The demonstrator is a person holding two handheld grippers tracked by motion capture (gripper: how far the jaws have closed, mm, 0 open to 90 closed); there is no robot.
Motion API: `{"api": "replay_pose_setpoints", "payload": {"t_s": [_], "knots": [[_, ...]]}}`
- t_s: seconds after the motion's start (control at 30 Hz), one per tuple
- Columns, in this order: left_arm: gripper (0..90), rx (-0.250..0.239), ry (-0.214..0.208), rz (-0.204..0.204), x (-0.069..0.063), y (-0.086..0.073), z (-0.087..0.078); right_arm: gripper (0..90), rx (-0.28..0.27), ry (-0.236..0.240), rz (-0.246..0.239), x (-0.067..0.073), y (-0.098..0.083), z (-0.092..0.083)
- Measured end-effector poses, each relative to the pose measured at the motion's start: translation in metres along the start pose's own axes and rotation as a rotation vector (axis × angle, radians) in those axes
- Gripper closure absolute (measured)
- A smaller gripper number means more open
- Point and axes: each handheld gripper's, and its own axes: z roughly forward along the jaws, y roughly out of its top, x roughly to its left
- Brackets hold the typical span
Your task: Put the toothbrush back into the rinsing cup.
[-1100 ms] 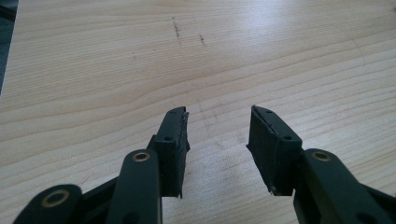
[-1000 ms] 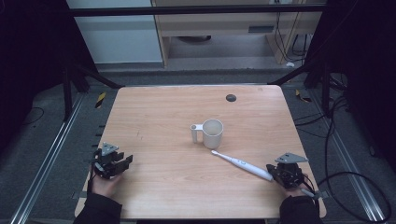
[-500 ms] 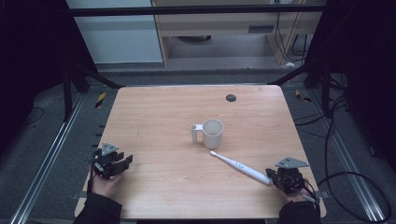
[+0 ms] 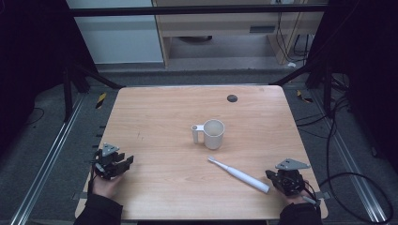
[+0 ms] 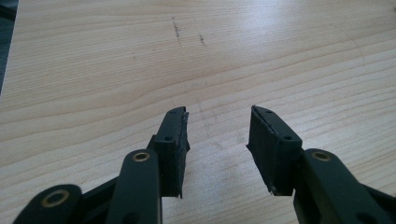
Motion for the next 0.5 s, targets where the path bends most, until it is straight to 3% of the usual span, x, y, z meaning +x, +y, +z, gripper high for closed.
{"api": "replay_pose_setpoints", "payload": {"t_s": [0.3,0.5], "knots": [[55.9,0.000,0.003,0.003,0.000,0.000,0.001,88.4,-0.045,0.007,-0.012,0.001,0.008,-0.004],[55.2,0.001,0.001,0.008,0.000,0.000,0.001,80.5,-0.072,0.017,-0.060,0.006,0.027,-0.005]]}}
